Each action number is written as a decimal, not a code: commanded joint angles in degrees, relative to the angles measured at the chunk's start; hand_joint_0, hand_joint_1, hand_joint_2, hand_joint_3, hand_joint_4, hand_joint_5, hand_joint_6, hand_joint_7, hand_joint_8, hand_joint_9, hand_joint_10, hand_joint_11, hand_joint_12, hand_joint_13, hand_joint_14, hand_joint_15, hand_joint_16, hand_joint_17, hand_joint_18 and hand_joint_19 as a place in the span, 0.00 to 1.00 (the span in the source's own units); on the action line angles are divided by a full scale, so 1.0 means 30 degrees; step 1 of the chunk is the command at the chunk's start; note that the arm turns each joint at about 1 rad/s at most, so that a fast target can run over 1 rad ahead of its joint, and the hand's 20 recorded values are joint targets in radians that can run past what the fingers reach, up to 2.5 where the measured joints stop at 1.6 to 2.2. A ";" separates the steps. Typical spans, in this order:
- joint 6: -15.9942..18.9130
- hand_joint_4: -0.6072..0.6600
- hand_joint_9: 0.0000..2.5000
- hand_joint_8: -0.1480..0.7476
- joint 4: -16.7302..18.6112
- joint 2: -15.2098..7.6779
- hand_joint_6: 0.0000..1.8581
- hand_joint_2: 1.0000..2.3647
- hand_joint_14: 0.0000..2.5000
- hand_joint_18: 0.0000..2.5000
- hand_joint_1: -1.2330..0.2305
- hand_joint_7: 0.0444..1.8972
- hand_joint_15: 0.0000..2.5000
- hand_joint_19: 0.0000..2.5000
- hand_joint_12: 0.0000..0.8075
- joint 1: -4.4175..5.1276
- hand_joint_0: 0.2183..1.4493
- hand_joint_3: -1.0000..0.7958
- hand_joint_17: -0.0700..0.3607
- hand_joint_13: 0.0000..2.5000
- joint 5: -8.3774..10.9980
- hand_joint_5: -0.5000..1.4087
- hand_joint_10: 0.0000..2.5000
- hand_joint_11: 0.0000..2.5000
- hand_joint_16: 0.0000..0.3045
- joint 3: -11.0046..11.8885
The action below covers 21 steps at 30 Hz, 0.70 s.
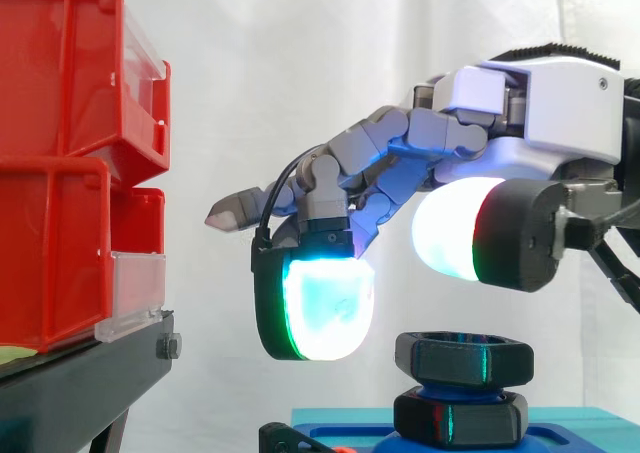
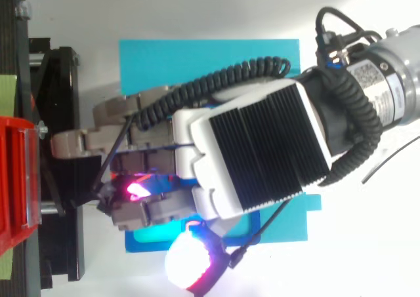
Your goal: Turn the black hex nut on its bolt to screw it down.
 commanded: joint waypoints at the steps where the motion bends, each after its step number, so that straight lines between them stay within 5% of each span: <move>1: 0.0011 0.54 0.38 0.49 -0.0118 0.0005 0.40 0.00 0.00 0.21 0.69 0.57 0.00 0.13 0.40 0.0181 0.27 0.28 0.41 0.17 0.0022 0.25 0.00 0.08 0.16 0.0002; 21: -0.0077 0.53 0.42 0.48 -0.1319 0.0005 0.40 0.00 0.00 0.22 0.65 0.59 0.00 0.13 0.40 0.0445 0.27 0.28 0.41 0.19 -0.0066 0.25 0.00 0.08 0.15 0.0002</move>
